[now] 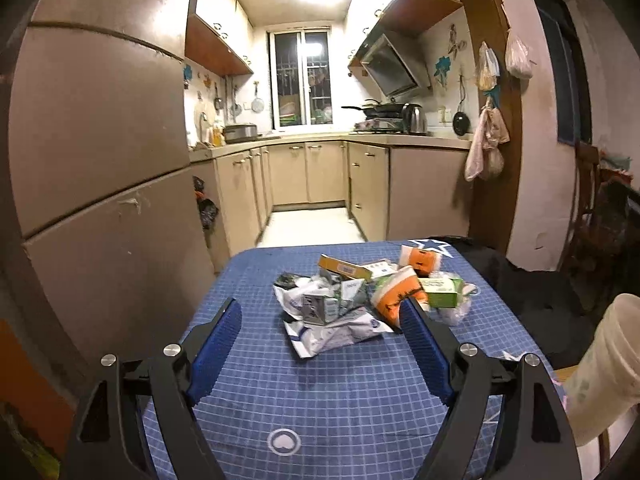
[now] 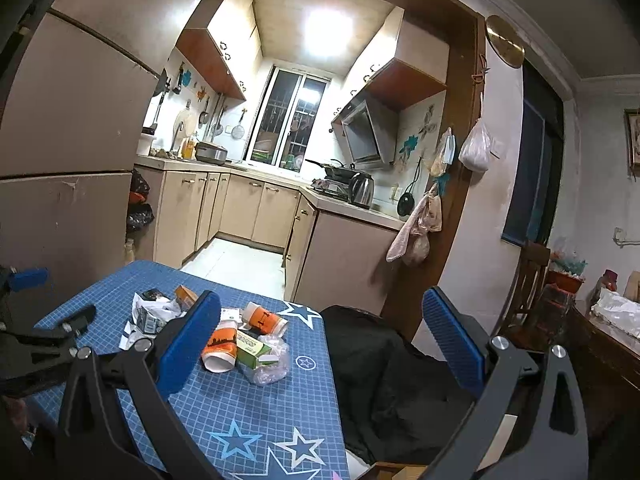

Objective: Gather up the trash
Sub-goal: 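Move both tools back toward the table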

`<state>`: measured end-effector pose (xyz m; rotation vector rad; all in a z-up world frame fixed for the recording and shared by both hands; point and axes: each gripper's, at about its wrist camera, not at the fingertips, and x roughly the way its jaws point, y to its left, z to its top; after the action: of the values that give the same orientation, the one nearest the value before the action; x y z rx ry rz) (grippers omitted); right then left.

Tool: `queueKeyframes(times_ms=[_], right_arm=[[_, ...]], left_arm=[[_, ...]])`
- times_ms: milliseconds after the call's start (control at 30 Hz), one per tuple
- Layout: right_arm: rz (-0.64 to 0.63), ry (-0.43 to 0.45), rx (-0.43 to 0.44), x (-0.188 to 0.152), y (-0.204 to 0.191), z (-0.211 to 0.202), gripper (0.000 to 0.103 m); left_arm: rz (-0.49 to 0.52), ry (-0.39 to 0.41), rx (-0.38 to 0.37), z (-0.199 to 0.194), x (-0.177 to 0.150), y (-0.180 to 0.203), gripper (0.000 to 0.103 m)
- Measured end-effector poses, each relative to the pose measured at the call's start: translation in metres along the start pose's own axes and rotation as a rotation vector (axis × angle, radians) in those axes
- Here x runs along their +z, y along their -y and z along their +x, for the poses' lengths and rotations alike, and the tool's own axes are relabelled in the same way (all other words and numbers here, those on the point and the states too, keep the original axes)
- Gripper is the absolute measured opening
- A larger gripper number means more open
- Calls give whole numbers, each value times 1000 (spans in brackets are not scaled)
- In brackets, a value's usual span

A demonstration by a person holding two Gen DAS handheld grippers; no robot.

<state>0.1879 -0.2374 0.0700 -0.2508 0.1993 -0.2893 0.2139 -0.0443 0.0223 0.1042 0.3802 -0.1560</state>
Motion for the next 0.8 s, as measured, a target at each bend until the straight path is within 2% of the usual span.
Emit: queueKeyframes(times_ms=[333, 533, 800], right_arm=[[14, -133, 19, -33, -8, 24, 98], [-15, -145, 41, -36, -23, 25, 98], [-30, -149, 65, -36, -34, 27, 98]], left_arm=[[-2, 98, 78, -30, 15, -8, 86], [20, 153, 126, -41, 18, -9, 87], [34, 185, 163, -46, 21, -12, 87]])
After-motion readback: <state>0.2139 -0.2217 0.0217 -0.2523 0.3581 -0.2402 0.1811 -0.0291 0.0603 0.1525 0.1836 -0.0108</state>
